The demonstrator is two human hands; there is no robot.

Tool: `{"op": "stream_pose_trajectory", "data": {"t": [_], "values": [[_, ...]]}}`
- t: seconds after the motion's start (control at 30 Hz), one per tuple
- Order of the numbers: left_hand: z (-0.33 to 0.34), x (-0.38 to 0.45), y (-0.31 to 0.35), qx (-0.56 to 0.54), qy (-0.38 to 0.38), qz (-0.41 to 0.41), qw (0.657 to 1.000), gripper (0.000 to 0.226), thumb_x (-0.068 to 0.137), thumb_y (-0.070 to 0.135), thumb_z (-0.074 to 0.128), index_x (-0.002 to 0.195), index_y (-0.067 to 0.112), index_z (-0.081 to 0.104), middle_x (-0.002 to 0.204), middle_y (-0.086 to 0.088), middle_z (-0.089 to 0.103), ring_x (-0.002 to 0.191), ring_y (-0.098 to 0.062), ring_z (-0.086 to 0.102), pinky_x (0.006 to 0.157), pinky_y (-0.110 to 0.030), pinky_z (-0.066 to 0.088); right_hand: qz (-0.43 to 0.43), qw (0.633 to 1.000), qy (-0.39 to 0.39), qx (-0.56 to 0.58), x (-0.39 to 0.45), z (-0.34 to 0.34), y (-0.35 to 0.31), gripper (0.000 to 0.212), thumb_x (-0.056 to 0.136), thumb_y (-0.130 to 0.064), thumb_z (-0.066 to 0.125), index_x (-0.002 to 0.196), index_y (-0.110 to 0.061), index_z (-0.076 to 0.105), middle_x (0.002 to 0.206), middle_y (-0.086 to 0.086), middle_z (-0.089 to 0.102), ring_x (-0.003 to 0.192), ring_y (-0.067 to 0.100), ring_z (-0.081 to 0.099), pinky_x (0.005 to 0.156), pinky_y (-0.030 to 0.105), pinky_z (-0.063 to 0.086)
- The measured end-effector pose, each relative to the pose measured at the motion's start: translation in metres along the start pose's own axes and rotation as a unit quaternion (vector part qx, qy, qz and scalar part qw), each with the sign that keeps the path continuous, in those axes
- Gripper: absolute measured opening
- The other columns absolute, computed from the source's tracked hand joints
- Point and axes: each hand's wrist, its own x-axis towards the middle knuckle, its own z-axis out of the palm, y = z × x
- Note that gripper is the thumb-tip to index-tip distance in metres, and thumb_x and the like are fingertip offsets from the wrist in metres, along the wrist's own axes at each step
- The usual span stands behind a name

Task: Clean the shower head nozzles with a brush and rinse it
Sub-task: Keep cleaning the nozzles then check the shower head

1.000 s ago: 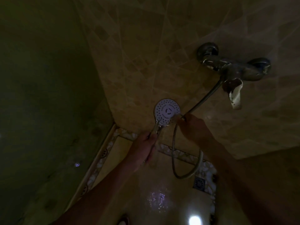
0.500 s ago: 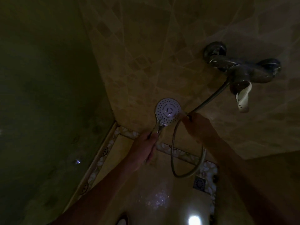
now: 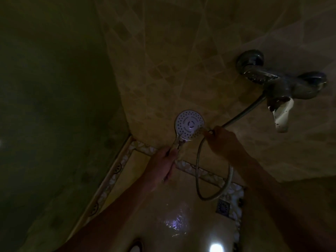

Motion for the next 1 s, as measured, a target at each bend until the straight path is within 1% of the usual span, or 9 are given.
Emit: {"op": "stream_pose_trajectory", "data": {"t": [0.13,0.2,0.33,0.4,0.5,0.67,0.8,0.9,1.0], "values": [[-0.001,0.000,0.001,-0.010,0.002,-0.002,1.000,0.031,0.097,0.036,0.048,0.072,0.020,0.054,0.045,-0.003,0.046,0.032,-0.017,0.036,0.032,-0.020,0.026,-0.018,0.998,-0.048,-0.038,-0.013,0.012,-0.001,0.043,0.101,-0.039,0.041,0.124,-0.005,0.054,0.128,0.018,0.056,0.116,0.033,0.053,0.080,0.025,0.037],[0.000,0.001,0.001,-0.009,-0.002,-0.007,1.000,0.030,0.097,0.036,0.048,0.077,0.015,0.054,0.047,-0.006,0.046,0.032,-0.019,0.036,0.033,-0.021,0.026,-0.055,0.995,-0.064,-0.062,-0.015,0.017,-0.008,0.040,0.103,-0.034,0.038,0.124,-0.004,0.054,0.126,0.018,0.056,0.114,0.033,0.054,0.077,0.027,0.036],[-0.001,0.004,0.000,0.006,0.000,-0.013,1.000,0.038,0.097,0.038,0.048,0.091,0.001,0.053,0.044,-0.006,0.045,0.032,-0.017,0.035,0.032,-0.020,0.027,-0.070,0.996,-0.032,-0.051,-0.004,0.010,-0.021,0.037,0.103,-0.031,0.037,0.124,-0.004,0.054,0.120,0.020,0.058,0.110,0.036,0.056,0.073,0.029,0.036],[-0.001,0.005,0.000,0.006,0.003,-0.005,1.000,0.039,0.097,0.038,0.048,0.087,0.000,0.051,0.044,-0.006,0.044,0.032,-0.018,0.034,0.032,-0.021,0.026,-0.059,0.997,-0.018,-0.048,0.003,0.003,-0.020,0.039,0.103,-0.032,0.038,0.122,-0.002,0.054,0.119,0.021,0.057,0.108,0.036,0.056,0.074,0.029,0.039],[-0.001,0.008,0.001,-0.007,0.003,-0.007,1.000,0.036,0.096,0.038,0.048,0.080,0.006,0.052,0.049,-0.010,0.044,0.032,-0.018,0.034,0.032,-0.019,0.026,-0.018,0.999,-0.002,-0.027,0.007,-0.001,-0.009,0.037,0.100,-0.038,0.042,0.104,-0.004,0.054,0.115,0.020,0.060,0.090,0.026,0.054,0.060,0.024,0.029],[0.002,0.011,-0.001,-0.022,0.010,-0.013,1.000,0.036,0.096,0.034,0.049,0.083,0.000,0.050,0.047,-0.009,0.043,0.030,-0.017,0.033,0.031,-0.019,0.024,-0.038,0.997,-0.039,-0.059,-0.002,0.014,0.001,0.036,0.100,-0.040,0.042,0.107,-0.008,0.055,0.109,0.017,0.063,0.103,0.033,0.059,0.070,0.027,0.034],[0.002,0.010,-0.001,0.001,0.004,-0.012,1.000,0.041,0.096,0.041,0.048,0.082,0.002,0.051,0.052,-0.016,0.044,0.033,-0.020,0.035,0.034,-0.019,0.027,-0.050,0.998,-0.018,-0.027,0.005,0.012,-0.012,0.033,0.100,-0.037,0.044,0.106,-0.006,0.056,0.110,0.016,0.062,0.088,0.026,0.055,0.060,0.026,0.030],[-0.001,0.008,0.000,-0.005,-0.002,-0.014,1.000,0.043,0.096,0.042,0.048,0.083,0.001,0.051,0.055,-0.016,0.045,0.035,-0.018,0.036,0.034,-0.020,0.028,-0.064,0.997,0.038,-0.023,0.010,0.001,-0.012,0.036,0.099,-0.036,0.045,0.106,-0.002,0.056,0.105,0.021,0.063,0.095,0.034,0.058,0.059,0.028,0.026],[0.000,0.008,0.002,-0.019,-0.005,-0.013,1.000,0.035,0.097,0.038,0.048,0.082,0.006,0.052,0.051,-0.008,0.045,0.033,-0.015,0.036,0.034,-0.020,0.028,-0.051,0.997,0.060,-0.016,0.009,-0.005,-0.005,0.037,0.098,-0.041,0.045,0.100,-0.006,0.055,0.105,0.022,0.063,0.092,0.033,0.058,0.063,0.026,0.030]]}}
